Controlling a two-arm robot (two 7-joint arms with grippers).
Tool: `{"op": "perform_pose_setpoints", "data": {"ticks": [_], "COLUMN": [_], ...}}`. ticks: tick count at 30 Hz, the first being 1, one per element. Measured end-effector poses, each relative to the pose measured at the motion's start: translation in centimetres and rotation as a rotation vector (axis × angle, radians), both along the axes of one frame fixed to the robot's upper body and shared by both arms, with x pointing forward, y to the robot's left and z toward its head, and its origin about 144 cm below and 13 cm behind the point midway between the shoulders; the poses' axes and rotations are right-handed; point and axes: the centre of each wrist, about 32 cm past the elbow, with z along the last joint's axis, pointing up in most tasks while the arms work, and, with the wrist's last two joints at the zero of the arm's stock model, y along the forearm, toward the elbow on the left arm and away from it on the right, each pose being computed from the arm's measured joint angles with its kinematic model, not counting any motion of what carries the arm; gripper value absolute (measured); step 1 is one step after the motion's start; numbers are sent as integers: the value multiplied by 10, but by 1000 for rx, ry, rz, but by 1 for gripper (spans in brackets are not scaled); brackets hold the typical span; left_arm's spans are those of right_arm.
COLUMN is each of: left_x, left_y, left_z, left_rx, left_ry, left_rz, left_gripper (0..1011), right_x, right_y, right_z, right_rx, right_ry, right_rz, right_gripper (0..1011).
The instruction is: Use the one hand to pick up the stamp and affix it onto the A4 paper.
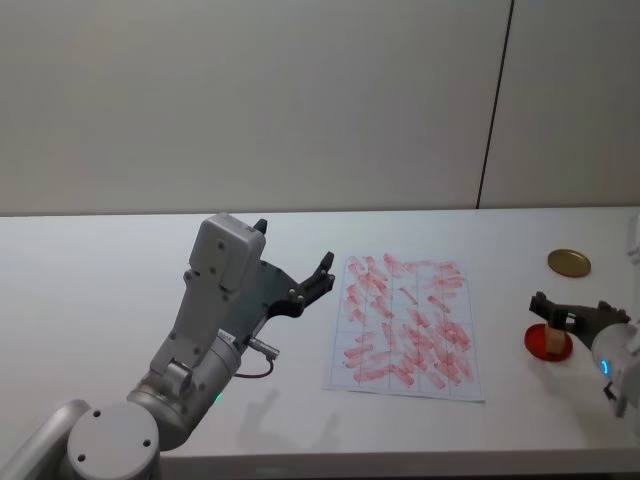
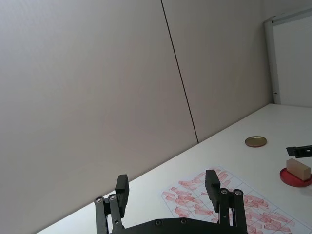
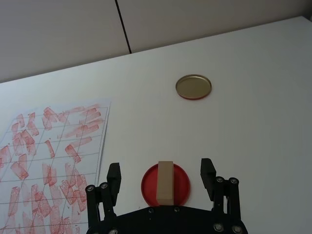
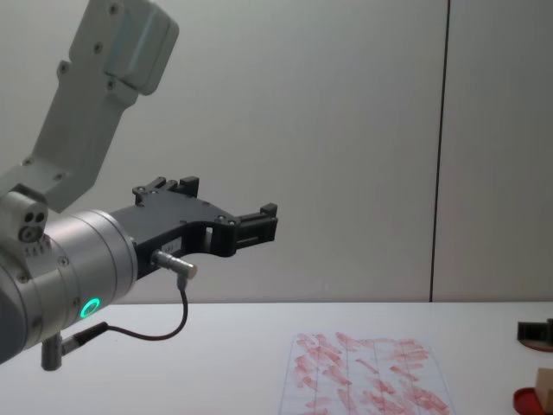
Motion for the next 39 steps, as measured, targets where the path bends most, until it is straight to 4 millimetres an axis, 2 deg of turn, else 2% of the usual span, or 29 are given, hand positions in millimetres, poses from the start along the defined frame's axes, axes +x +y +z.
{"op": "perform_pose_setpoints", "data": {"ticks": [14, 19, 39], "left_x": [0, 0, 0], "left_y": [0, 0, 0], "left_z": [0, 0, 0], "left_rx": [0, 0, 0], "left_ry": [0, 0, 0], "left_rz": [0, 0, 0], "left_gripper": [993, 993, 993], "right_x": [17, 21, 34], "right_y": [11, 15, 24], "right_z": [-11, -15, -23], "right_rx": [-1, -3, -42], "right_ry": [68, 86, 174], "right_rz": [-18, -21, -59], "right_gripper": [999, 915, 288]}}
